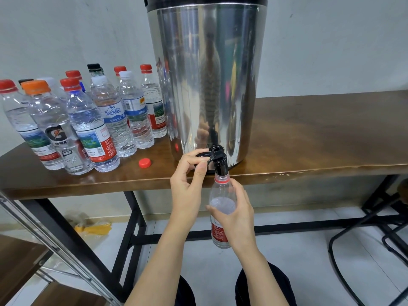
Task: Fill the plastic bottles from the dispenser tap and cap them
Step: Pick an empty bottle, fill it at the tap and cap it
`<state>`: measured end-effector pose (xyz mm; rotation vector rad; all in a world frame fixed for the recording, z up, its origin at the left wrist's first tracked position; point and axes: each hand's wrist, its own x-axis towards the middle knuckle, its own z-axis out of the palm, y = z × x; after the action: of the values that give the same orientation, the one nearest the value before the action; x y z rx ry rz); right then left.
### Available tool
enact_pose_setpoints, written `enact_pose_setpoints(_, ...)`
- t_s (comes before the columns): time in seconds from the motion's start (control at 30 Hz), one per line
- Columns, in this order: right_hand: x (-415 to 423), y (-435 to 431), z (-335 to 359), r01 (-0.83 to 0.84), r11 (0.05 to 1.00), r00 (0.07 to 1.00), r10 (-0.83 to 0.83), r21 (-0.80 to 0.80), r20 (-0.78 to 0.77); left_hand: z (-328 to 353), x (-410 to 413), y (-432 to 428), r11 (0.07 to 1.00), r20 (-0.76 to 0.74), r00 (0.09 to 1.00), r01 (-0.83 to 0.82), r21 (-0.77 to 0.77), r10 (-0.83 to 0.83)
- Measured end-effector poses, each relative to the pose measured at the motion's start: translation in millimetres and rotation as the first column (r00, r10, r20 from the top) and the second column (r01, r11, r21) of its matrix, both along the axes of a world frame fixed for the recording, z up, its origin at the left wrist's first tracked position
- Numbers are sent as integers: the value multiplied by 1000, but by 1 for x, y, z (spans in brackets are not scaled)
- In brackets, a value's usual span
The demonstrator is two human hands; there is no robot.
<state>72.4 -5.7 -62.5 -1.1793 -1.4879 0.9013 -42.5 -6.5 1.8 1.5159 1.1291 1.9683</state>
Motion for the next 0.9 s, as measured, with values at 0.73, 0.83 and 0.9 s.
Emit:
enact_pose_setpoints(0.73,-3,-3,2,1,1000,1000,-1,4,-24,1,0,-1,1000,18,1000,11,-17,-10)
enact_pose_setpoints(0.83,-3,-4,1,4,1000,1000,-4,4,-29,1,1,-1,1000,21,1000,13,-22,-12)
enact_pose_setpoints(0.9,-3,-4,1,7,1000,1000,-7,4,-23,1,0,-1,1000,25,1000,15,-19,-15)
